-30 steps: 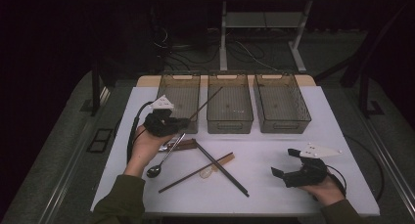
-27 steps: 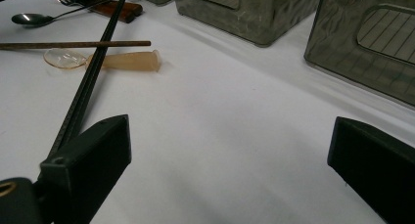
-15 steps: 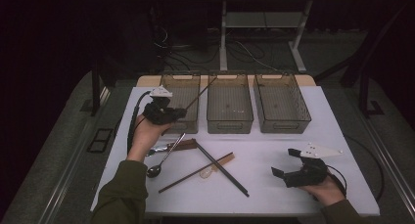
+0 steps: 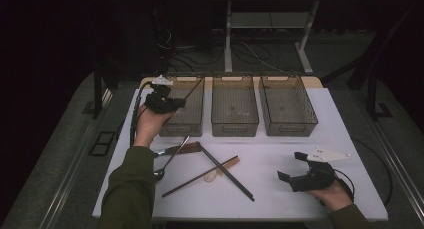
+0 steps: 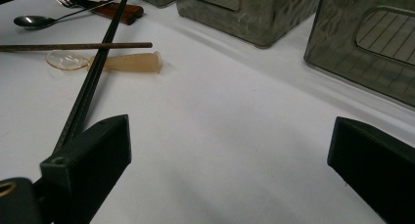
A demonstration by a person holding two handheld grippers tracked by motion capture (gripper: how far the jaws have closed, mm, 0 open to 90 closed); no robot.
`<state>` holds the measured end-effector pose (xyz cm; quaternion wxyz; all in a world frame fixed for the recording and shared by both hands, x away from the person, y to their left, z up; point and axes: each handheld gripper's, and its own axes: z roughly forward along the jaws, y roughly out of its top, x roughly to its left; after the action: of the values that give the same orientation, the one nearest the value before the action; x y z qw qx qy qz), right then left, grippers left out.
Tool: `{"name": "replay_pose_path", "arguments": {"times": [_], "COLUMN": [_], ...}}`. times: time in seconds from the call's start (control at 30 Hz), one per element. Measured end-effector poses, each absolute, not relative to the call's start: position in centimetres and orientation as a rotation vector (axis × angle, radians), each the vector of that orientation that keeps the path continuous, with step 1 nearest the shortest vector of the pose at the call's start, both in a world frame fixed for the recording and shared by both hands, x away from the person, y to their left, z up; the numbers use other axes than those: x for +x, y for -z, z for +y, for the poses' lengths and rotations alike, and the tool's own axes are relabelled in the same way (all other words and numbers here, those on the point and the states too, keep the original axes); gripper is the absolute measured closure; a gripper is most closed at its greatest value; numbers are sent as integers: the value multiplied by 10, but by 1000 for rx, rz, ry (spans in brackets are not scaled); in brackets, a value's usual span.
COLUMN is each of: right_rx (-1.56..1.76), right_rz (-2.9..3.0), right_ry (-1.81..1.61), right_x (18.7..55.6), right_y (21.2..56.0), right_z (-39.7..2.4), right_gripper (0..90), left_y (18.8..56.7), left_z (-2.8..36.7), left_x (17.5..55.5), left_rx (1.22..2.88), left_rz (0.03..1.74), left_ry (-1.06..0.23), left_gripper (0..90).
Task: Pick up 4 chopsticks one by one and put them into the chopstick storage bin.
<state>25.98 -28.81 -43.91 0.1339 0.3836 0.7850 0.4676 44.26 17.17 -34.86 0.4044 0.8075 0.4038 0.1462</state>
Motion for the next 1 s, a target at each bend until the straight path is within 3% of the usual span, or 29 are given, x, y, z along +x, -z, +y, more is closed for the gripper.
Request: {"name": "replay_pose_path", "arguments": {"times": [0.5,0.77,0.87,0.93,1.0], "right_rx": [1112,1112,1111,1109,1107], "right_rz": [2278,2282,2280,2281,2282], "right_ry": [-1363,-1355,-1355,-1356,-1353], "right_x": [260,260,260,260,260], "right_y": [439,440,440,440,440], "right_z": [-289,-288,-288,-288,-288], "right_gripper": [22,22,22,22,22], "left_y": [369,379,383,385,385], "left_z": [189,192,194,193,193], "left_x": [471,474,473,472,472], "left_rx": [2017,2027,2019,2026,2017], "left_rz": [1131,1166,1177,1191,1192], "left_ry": [-459,-434,-433,-440,-439], "left_gripper": [840,837,801,704,671]}}
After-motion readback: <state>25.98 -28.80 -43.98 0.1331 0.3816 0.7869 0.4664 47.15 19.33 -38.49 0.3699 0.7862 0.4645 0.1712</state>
